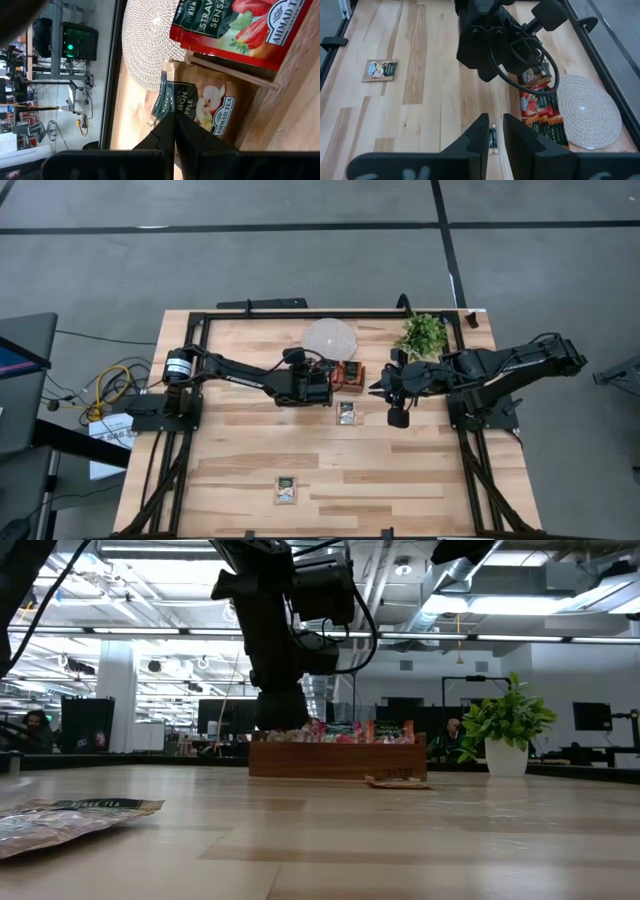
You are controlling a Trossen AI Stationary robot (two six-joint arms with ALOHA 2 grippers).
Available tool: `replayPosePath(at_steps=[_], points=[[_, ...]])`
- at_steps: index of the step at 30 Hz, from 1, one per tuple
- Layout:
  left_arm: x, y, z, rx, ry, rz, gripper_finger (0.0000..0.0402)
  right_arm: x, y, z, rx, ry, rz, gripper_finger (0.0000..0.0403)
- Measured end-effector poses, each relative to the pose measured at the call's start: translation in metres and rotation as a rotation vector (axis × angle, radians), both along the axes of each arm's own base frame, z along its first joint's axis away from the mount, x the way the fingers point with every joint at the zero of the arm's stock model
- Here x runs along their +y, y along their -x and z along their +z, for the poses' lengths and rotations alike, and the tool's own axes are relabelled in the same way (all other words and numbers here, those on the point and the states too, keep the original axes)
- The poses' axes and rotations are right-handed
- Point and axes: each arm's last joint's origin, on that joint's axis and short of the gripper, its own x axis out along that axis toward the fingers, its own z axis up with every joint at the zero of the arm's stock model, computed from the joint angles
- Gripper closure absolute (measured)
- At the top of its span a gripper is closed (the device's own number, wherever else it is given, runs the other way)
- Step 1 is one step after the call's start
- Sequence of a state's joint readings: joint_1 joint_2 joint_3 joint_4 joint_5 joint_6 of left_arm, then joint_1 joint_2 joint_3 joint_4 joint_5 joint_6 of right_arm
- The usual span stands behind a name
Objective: Pick & Place Tea
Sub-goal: Put the bottom left brown tea bag into the left compartment of the wooden organizer, then put the bottom brown tea bag into the left compartment of the wooden organizer
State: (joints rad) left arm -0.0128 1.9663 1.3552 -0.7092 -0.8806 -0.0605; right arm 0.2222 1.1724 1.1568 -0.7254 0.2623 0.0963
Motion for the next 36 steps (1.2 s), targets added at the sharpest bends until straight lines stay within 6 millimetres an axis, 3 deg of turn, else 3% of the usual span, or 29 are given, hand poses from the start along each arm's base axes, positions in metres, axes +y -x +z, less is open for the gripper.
replayPosePath(at_steps=[19, 28, 36], points=[[0.0, -0.001, 0.0, -0.025, 0.006, 0.015, 0.0399, 0.0, 0.0, 0.0, -0.005, -0.002, -0.001, 0.0353], [0.0, -0.001, 0.0, -0.025, -0.004, 0.015, 0.0326, 0.0, 0.0, 0.0, -0.004, -0.003, 0.0, 0.0353], [0.005, 0.004, 0.015, 0.033, -0.298, 0.049, 0.0291, 0.0, 0.0, 0.001, -0.009, -0.008, -0.004, 0.0353]])
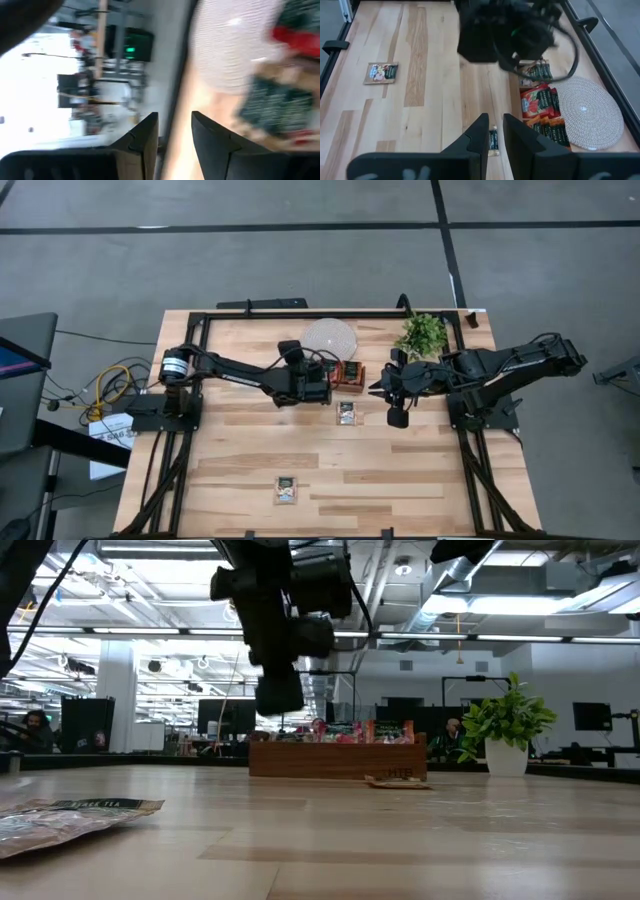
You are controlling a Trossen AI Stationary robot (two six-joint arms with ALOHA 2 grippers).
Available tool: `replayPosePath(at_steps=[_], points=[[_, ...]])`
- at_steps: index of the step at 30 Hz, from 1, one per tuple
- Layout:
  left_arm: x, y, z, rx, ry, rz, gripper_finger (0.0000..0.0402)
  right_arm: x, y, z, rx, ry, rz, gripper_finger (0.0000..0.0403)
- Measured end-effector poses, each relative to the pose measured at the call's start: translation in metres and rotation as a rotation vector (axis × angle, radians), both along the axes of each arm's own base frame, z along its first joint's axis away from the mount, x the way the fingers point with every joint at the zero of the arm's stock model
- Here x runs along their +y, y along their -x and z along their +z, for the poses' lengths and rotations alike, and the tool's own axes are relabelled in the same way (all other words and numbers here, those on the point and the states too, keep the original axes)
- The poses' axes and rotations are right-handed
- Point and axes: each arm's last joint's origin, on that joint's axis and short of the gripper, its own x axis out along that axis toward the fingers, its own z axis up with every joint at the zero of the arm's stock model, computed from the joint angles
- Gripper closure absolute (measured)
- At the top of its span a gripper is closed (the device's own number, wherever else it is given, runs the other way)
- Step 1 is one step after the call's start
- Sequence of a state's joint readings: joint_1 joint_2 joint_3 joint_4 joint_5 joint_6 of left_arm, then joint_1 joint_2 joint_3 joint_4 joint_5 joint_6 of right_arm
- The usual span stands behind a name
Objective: Pick & Place Tea
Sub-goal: Put the bottom brown tea bag into the left compartment of the wooden organizer
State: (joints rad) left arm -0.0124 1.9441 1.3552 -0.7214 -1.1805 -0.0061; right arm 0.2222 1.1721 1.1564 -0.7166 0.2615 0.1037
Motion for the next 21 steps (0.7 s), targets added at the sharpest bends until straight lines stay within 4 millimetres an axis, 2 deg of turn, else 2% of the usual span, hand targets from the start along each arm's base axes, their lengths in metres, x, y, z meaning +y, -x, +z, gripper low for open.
replayPosePath(at_steps=[3, 6, 8, 10, 14, 17, 21], points=[[0.001, 0.01, 0.015, 0.049, -0.059, 0.011, 0.0291, 0.0, 0.0, 0.0, 0.0, -0.005, -0.003, 0.0353], [-0.006, 0.028, 0.035, 0.043, 0.017, 0.006, 0.0293, 0.0, 0.0, 0.0, 0.0, -0.008, -0.006, 0.0353], [-0.014, 0.043, 0.049, -0.009, 0.189, 0.012, 0.0295, 0.0, 0.0, 0.0, 0.0, -0.007, -0.006, 0.0353], [-0.023, 0.057, 0.062, -0.09, 0.438, 0.036, 0.0296, 0.0, 0.0, 0.0, 0.0, -0.007, -0.006, 0.0353], [-0.042, 0.074, 0.086, -0.212, 0.889, 0.035, 0.0296, 0.0, 0.0, 0.0, 0.0, -0.004, -0.003, 0.0353], [-0.063, 0.077, 0.097, -0.248, 1.056, -0.067, 0.0296, 0.0, 0.0, 0.0, 0.001, -0.001, 0.0, 0.0353], [-0.093, 0.073, 0.094, -0.219, 1.134, -0.193, 0.0296, 0.0, 0.001, -0.001, 0.009, 0.0, -0.001, 0.0353]])
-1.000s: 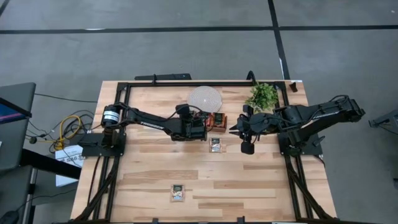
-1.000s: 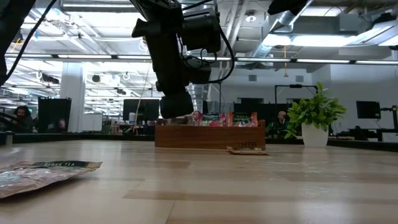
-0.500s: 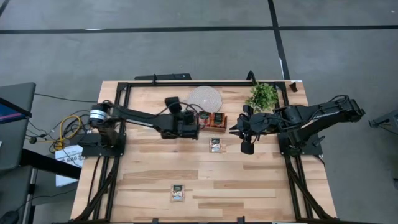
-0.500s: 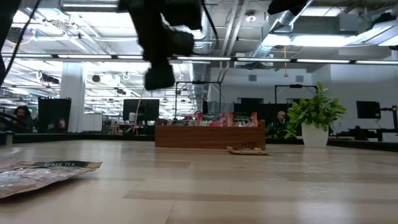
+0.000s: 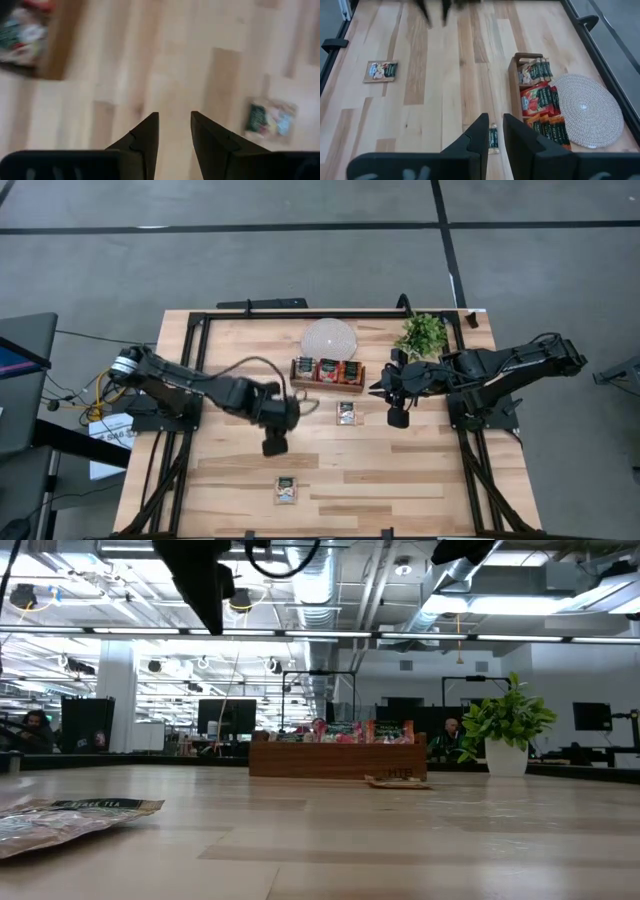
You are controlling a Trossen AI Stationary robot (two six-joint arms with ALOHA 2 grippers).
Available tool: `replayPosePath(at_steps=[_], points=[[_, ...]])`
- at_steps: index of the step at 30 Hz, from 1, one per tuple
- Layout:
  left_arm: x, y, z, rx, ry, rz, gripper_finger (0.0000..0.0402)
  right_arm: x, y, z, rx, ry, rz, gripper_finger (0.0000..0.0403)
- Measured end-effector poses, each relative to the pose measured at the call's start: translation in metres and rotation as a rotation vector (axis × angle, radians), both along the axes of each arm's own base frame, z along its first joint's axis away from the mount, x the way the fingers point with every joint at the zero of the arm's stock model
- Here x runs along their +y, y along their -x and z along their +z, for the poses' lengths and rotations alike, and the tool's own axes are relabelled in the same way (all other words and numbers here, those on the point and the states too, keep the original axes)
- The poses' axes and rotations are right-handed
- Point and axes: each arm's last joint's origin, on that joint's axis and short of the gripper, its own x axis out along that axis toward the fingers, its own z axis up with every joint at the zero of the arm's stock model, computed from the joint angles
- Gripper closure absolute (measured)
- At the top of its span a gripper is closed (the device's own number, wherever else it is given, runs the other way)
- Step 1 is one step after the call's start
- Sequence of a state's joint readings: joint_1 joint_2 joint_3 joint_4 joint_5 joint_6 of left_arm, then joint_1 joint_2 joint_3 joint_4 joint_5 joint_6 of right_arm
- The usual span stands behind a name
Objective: Pick & Place Tea
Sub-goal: Put the bottom brown tea bag into the left compartment of the wooden organizer
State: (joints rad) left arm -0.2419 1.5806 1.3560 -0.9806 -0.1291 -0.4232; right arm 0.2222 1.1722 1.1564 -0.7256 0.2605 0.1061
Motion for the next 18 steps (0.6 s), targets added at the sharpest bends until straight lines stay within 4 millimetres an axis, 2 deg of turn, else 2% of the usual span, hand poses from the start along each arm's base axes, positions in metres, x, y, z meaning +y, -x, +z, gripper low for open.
replayPosePath(at_steps=[7, 18], points=[[-0.048, -0.009, -0.032, 0.061, -0.011, -0.171, 0.0296, 0.0, 0.0, 0.0, -0.001, -0.013, -0.01, 0.0353], [-0.109, -0.022, -0.081, 0.054, 0.127, 0.022, 0.0296, 0.01, 0.004, -0.002, 0.039, 0.079, 0.11, 0.0353]])
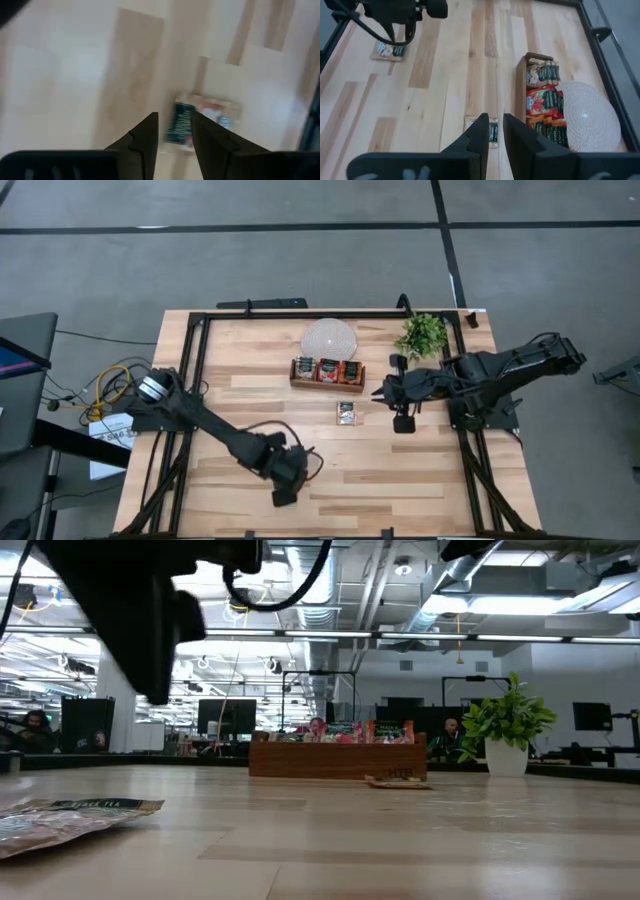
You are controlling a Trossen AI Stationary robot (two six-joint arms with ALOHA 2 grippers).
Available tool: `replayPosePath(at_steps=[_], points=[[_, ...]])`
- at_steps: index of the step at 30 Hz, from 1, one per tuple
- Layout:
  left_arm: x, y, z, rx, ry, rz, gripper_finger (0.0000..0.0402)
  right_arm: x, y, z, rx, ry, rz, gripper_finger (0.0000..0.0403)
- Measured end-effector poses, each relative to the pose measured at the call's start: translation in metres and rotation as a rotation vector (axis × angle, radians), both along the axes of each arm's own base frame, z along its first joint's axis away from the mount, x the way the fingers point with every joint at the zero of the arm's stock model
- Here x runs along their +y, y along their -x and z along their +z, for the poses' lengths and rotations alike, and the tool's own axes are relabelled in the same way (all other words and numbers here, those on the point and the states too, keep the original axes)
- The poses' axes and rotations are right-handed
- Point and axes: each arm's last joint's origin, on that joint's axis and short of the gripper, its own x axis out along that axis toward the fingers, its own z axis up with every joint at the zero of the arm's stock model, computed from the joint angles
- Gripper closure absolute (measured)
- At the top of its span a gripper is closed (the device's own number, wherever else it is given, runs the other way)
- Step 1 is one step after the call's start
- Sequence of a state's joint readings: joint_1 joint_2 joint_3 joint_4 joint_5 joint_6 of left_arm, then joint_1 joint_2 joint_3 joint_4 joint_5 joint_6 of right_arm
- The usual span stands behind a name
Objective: Pick & Place Tea
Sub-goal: Put the bottom brown tea bag into the left compartment of the wooden organizer
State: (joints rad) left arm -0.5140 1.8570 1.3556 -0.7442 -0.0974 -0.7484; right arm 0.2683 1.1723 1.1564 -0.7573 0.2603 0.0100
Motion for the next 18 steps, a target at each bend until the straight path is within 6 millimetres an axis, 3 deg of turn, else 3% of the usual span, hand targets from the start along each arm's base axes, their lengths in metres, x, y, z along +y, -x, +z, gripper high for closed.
replayPosePath(at_steps=[8, 18], points=[[-0.019, -0.001, -0.026, 0.109, 0.057, 0.105, 0.0296, 0.008, 0.002, 0.0, 0.002, 0.033, 0.067, 0.0353], [-0.013, 0.004, -0.037, 0.177, -0.037, 0.167, 0.0296, 0.015, 0.004, 0.0, 0.003, 0.047, 0.107, 0.0353]])
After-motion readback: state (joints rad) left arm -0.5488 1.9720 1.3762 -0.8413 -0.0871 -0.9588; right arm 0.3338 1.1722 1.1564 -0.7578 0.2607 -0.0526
